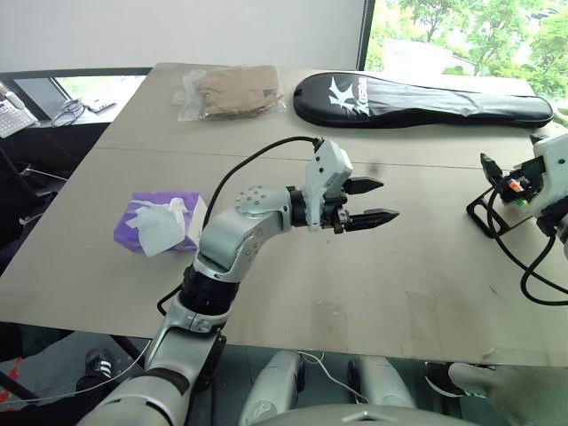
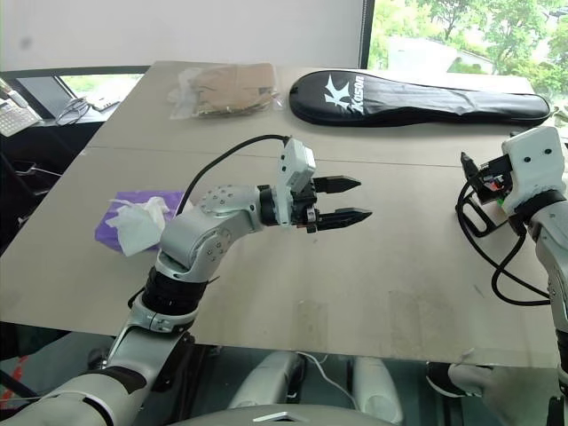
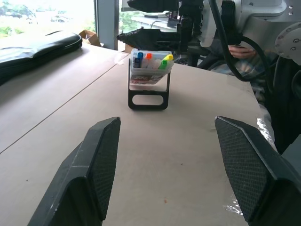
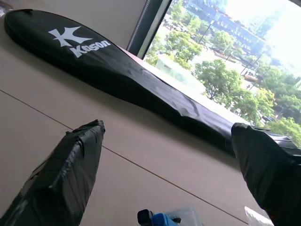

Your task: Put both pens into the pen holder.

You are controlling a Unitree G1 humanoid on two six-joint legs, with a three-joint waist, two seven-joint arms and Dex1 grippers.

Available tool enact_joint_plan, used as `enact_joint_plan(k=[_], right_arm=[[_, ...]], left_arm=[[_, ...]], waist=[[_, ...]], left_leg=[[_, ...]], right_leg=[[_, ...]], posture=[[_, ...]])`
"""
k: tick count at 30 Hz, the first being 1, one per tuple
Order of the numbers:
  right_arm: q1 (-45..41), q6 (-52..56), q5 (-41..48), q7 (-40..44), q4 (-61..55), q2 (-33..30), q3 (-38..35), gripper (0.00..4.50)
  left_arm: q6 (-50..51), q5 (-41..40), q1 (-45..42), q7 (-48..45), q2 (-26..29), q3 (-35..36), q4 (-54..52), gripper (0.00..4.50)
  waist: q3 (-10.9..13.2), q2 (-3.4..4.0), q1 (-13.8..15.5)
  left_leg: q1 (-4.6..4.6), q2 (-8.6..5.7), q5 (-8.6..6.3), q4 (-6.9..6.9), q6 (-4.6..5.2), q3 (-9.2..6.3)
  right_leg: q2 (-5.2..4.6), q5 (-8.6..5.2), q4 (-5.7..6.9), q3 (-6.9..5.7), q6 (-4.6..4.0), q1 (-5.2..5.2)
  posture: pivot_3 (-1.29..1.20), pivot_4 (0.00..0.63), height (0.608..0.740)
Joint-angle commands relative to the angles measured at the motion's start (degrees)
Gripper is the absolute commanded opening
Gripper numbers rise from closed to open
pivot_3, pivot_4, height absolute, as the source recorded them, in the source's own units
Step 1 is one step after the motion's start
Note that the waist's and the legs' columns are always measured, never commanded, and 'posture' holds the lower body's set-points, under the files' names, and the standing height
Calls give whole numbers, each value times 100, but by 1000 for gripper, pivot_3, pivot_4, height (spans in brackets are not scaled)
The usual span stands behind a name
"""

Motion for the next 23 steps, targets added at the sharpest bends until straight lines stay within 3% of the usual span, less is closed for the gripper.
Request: enact_joint_plan(k=[1,7,12,23], right_arm=[[-219,-20,461,129,-661,180,-361,4459],[657,559,1634,1028,-1664,339,-56,4459],[1759,439,1692,1612,-1622,278,-210,4459],[2902,-207,1347,2672,-1093,21,-493,4459]], left_arm=[[18,-246,-3,-52,-38,139,-295,3283],[-405,411,274,928,-1,442,116,3283],[-458,915,854,1742,294,933,87,3283],[1103,-303,3206,1964,1104,2412,-2388,3283]], waist=[[0,0,-5],[0,-1,12],[0,0,66],[-3,4,97]], left_leg=[[0,1,0,0,0,0],[0,1,0,-2,0,-13],[1,-1,-1,2,1,-4],[5,4,-1,-14,0,-1]], right_leg=[[0,0,1,0,0,0],[0,0,-7,-1,0,6],[-1,1,-5,-1,2,5],[0,4,-14,25,4,0]], posture=[[0,150,740],[0,150,740],[0,150,740],[0,150,740]])
